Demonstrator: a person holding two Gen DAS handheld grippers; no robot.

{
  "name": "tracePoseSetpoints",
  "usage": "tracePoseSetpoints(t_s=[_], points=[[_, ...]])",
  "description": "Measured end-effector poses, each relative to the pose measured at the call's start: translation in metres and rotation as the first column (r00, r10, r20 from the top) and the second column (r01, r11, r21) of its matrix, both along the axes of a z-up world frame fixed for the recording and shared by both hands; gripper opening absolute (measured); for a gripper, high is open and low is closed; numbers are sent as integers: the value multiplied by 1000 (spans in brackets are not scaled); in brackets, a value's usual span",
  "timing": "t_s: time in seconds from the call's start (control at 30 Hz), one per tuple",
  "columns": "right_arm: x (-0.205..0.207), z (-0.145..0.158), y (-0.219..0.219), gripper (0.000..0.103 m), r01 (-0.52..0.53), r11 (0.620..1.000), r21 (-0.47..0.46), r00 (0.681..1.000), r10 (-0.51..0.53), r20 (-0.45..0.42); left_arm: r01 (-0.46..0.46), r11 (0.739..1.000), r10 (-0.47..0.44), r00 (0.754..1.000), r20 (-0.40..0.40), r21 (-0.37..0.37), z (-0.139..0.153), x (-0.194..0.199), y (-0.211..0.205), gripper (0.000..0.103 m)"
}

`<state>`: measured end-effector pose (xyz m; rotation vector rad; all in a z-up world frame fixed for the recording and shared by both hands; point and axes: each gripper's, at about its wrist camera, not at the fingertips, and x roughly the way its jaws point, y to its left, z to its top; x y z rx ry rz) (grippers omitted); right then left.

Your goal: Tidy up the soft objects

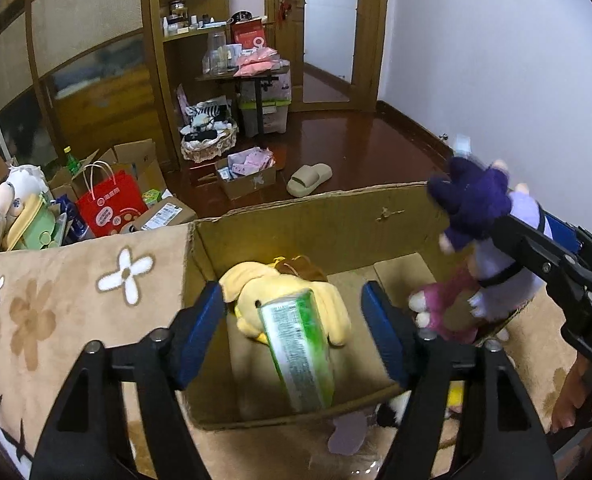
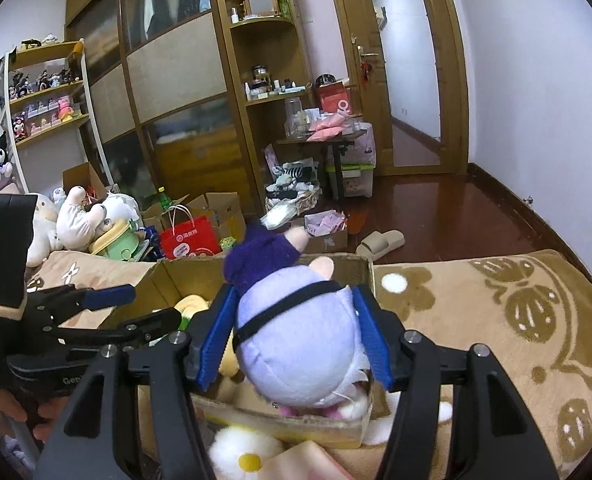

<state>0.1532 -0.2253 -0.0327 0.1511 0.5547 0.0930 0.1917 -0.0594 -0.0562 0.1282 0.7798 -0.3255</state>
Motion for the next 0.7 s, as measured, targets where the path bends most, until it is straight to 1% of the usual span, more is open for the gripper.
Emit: tracePoseSetpoints(t_s=[0.03, 0.1, 0.17, 0.23, 0.3, 0.43, 0.57, 0.6, 0.63, 0.7], points=[[0, 0, -1, 64, 2, 1000, -2, 1000, -2, -1, -5, 1000, 5, 1000, 7, 0, 2, -2, 1, 77], [-4, 1, -3, 64, 10, 1000, -1, 1000, -10, -1, -12, 1000, 12, 1000, 9, 2, 5, -4, 4, 83], [-7, 3, -6, 67, 20, 1000, 7, 1000, -20, -1, -16, 1000, 16, 1000, -1, 3, 7, -5, 5, 87], [-11, 5, -9, 78, 28, 999, 16, 1000, -28, 3, -23, 1000, 23, 1000, -3, 2, 10, -9, 8, 88], [-17, 8, -11, 81, 37, 999, 20, 999, -37, 9, -36, 999, 36, 999, -7, 4, 12, -12, 11, 94], [-28, 13, -11, 93, 44, 999, 15, 999, -45, 12, -64, 998, 64, 998, -6, -5, 17, -23, 18, 96], [-38, 18, -8, 97, 42, 999, 1, 999, -42, 9, -67, 998, 67, 998, -20, 21, 22, -32, 21, 98], [-40, 20, -7, 101, 44, 999, -1, 999, -44, 11, -68, 997, 69, 997, -20, 23, 24, -37, 22, 98], [-44, 21, -6, 103, 46, 999, -5, 999, -46, 15, -71, 997, 71, 997, -21, 24, 25, -40, 23, 98], [-52, 23, -5, 103, 48, 999, -10, 999, -48, 19, -73, 997, 74, 997, -26, 23, 27, -48, 25, 98]])
